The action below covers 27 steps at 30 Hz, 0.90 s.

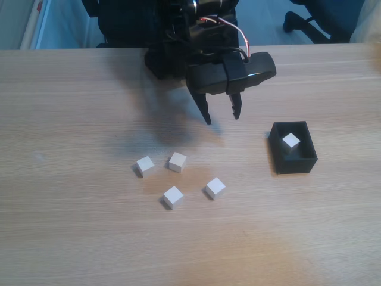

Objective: Pick blocks and place them in the box.

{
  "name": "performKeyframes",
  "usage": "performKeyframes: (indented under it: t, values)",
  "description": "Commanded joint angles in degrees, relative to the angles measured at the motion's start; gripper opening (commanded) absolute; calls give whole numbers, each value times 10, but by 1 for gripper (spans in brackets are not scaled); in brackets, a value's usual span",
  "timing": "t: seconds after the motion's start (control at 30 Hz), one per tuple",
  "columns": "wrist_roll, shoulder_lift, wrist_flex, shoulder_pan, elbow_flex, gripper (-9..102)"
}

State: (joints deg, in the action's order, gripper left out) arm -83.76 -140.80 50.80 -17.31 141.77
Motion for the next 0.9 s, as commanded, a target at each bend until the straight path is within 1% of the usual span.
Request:
performKeyframes:
  t: [0.0,0.2,0.33,0.47,0.73,0.87]
  values:
    - [-51,-5,-67,29,20,19]
    - [-132,67,-168,70,33,19]
    - [-158,130,-218,91,17,19]
    - [-163,185,-236,94,-14,19]
    - [-139,289,-278,94,-87,20]
    - [-137,323,-285,96,-117,20]
